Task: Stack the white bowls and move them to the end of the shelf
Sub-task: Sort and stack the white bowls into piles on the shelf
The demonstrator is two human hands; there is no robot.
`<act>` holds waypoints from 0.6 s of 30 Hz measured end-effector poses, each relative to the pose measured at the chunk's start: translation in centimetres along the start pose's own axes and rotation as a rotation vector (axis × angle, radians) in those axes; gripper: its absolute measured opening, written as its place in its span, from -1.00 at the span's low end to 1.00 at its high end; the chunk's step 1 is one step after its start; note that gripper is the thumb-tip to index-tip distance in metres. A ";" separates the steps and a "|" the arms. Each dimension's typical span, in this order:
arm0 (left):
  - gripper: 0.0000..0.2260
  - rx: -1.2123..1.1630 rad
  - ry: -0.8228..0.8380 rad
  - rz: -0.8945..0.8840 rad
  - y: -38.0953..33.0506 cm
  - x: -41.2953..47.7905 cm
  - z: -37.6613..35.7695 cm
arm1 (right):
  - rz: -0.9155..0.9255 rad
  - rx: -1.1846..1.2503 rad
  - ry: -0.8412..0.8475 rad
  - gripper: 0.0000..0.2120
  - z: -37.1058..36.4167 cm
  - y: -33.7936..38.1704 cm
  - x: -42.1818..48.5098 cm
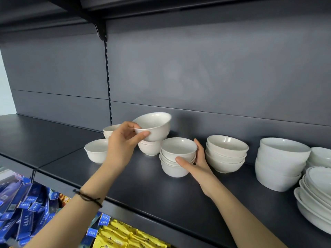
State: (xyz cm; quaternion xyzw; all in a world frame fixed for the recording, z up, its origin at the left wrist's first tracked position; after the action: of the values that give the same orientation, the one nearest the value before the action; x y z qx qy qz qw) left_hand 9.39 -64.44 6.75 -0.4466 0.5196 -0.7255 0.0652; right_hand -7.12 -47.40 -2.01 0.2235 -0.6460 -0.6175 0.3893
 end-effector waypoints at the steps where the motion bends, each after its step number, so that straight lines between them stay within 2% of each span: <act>1: -0.82 -0.004 0.030 -0.006 -0.3 0.3 -1.3 | 0.000 0.001 0.000 -0.08 0.0 0.0 0.0; 5: -0.79 -0.039 0.128 0.011 0.8 0.8 -5.8 | 0.005 0.015 0.004 -0.08 0.0 0.2 -0.1; 10: -0.80 0.022 0.170 0.024 2.4 0.4 -7.5 | 0.046 0.020 0.037 0.03 -0.1 0.3 0.0; 15: -0.79 0.085 0.194 0.019 3.0 0.0 -7.7 | 0.079 0.032 0.034 -0.33 0.0 0.6 0.0; 18: -0.78 0.097 0.200 0.032 3.1 -0.3 -7.7 | 0.064 0.044 0.039 -0.39 0.0 0.5 0.0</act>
State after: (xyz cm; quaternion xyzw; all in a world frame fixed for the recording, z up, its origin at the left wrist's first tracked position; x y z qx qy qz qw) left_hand 2.92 -60.34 3.57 -0.3600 0.4949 -0.7895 0.0462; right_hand -7.02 -47.35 -1.48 0.2233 -0.6585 -0.5856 0.4166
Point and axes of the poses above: each hand's wrist, its own x-axis towards the middle knuckle, its own z-axis out of the back of the hand, y = z × x, the point moved 8 cm from there along x, towards the middle knuckle, and after that the axes turned 8 degrees about y, right-handed, at the moved point
